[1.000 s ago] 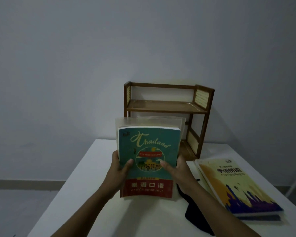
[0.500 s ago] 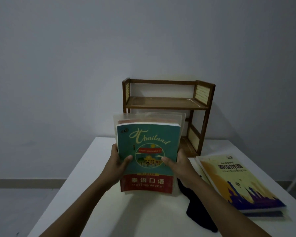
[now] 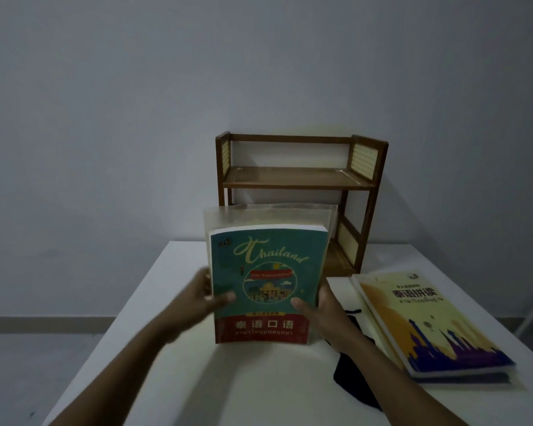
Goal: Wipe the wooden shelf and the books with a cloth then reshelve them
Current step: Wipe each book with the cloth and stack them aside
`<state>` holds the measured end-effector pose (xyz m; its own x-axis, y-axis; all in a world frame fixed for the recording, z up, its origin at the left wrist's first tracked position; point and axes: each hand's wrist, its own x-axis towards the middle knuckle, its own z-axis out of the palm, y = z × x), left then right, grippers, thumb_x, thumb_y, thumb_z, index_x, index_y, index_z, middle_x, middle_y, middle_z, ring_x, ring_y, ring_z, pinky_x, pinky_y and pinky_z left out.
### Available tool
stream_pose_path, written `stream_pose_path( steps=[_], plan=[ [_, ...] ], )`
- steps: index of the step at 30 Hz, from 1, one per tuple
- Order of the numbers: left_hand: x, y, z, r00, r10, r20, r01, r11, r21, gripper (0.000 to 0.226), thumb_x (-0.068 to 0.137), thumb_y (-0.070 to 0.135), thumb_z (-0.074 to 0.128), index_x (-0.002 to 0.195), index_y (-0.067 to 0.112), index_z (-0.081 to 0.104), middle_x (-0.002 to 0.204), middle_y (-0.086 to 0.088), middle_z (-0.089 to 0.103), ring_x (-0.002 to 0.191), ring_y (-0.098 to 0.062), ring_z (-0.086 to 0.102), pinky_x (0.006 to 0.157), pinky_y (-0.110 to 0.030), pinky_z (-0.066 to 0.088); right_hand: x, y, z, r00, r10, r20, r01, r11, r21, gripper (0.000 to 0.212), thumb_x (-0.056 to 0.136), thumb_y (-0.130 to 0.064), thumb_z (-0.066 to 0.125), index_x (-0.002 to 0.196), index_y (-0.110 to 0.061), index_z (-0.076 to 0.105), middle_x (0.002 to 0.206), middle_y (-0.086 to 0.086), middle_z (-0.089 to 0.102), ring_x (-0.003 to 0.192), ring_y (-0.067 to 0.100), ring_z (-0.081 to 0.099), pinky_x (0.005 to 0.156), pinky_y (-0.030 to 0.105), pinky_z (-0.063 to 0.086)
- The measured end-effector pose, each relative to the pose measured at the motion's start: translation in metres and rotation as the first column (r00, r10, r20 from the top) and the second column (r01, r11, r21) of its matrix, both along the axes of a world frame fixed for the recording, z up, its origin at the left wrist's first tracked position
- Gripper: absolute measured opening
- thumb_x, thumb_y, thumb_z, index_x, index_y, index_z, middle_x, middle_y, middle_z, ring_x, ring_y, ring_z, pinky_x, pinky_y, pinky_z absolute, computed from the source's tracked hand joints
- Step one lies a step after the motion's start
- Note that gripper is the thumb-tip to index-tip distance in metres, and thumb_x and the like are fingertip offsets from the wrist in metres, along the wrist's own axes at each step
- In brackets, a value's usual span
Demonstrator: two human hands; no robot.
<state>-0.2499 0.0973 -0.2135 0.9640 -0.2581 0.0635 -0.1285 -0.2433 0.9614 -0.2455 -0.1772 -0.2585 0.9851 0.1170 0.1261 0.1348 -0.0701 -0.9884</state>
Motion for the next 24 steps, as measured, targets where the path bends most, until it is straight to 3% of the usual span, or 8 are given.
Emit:
stream_pose_path(
  steps=[3,6,10,13,16,20,22,24],
  plan=[
    [0.000,0.006,0.067,0.939,0.125,0.319,-0.164,0.982,0.098,0.120,0.049,0.070,0.077,0.146,0.034,0.017,0.140,0.008,0.041,0.125,-0.013,0.044,0.100,-0.036,0.043,0.003,-0.001,0.001,1.000,-0.002,0.013,0.003,1.000,-0.020,0.052,0.089,-0.014,0.067,0.129,-0.033,0.040,0.123,-0.006,0.064,0.111,0.010,0.064,0.092,0.037,0.055],
    [0.002,-0.019,0.130,0.805,-0.067,0.589,-0.256,0.857,0.447,0.112,0.059,0.065,0.077,0.148,0.032,0.019,0.149,0.006,0.036,0.131,-0.013,0.038,0.101,-0.034,0.040,0.003,0.000,0.003,1.000,0.002,0.021,-0.002,1.000,-0.001,0.051,0.087,-0.012,0.068,0.124,-0.036,0.043,0.122,-0.006,0.065,0.112,0.012,0.064,0.091,0.037,0.055],
    [0.015,-0.066,0.152,0.840,-0.311,0.446,-0.327,0.365,0.872,0.085,0.067,0.060,0.075,0.138,0.027,0.041,0.127,0.003,0.061,0.108,-0.016,0.059,0.087,-0.032,0.048,0.002,0.003,0.006,1.000,0.012,-0.006,-0.011,0.999,0.047,0.049,0.086,-0.010,0.069,0.122,-0.034,0.044,0.118,-0.006,0.066,0.106,0.009,0.067,0.082,0.028,0.057],
    [0.026,-0.078,0.151,0.879,-0.338,0.337,-0.278,0.212,0.937,0.069,0.067,0.064,0.072,0.122,0.026,0.056,0.101,0.007,0.068,0.083,-0.011,0.062,0.076,-0.027,0.051,0.002,0.003,0.007,1.000,-0.014,-0.017,0.014,1.000,0.006,0.047,0.088,-0.011,0.067,0.121,-0.036,0.044,0.117,-0.010,0.066,0.105,0.007,0.065,0.081,0.024,0.056],
    [0.027,-0.076,0.150,0.891,-0.312,0.330,-0.244,0.283,0.927,0.059,0.073,0.058,0.071,0.121,0.026,0.060,0.097,0.008,0.069,0.081,-0.010,0.062,0.075,-0.026,0.052,0.002,0.002,0.008,1.000,-0.025,-0.004,0.025,0.999,-0.040,0.044,0.087,-0.016,0.069,0.116,-0.039,0.045,0.117,-0.013,0.064,0.110,0.008,0.062,0.086,0.027,0.055],
    [0.015,-0.054,0.144,0.887,-0.172,0.428,-0.301,0.485,0.821,0.046,0.076,0.048,0.074,0.115,0.026,0.062,0.091,0.010,0.066,0.077,-0.010,0.064,0.076,-0.028,0.056,0.002,0.005,0.025,0.995,-0.082,0.061,0.089,0.990,-0.113,0.045,0.082,-0.025,0.076,0.113,-0.040,0.047,0.117,-0.010,0.065,0.104,0.005,0.063,0.085,0.027,0.055],
    [0.009,-0.029,0.135,0.894,-0.001,0.449,-0.350,0.625,0.698,0.037,0.073,0.044,0.077,0.103,0.026,0.066,0.082,0.009,0.068,0.069,-0.011,0.067,0.065,-0.026,0.056,0.006,0.000,0.035,0.980,-0.134,0.144,0.149,0.985,-0.093,0.063,0.076,-0.036,0.080,0.127,-0.036,0.043,0.125,-0.016,0.058,0.109,0.004,0.060,0.090,0.030,0.054],
    [-0.002,-0.002,0.119,0.890,0.221,0.399,-0.408,0.778,0.478,0.028,0.070,0.040,0.080,0.088,0.025,0.065,0.072,0.007,0.069,0.062,-0.014,0.068,0.055,-0.024,0.051,0.009,-0.007,0.041,0.971,-0.211,0.116,0.215,0.976,-0.024,0.100,0.064,-0.049,0.084,0.144,-0.032,0.027,0.137,-0.016,0.043,0.124,0.010,0.049,0.101,0.038,0.047]
  ],
)
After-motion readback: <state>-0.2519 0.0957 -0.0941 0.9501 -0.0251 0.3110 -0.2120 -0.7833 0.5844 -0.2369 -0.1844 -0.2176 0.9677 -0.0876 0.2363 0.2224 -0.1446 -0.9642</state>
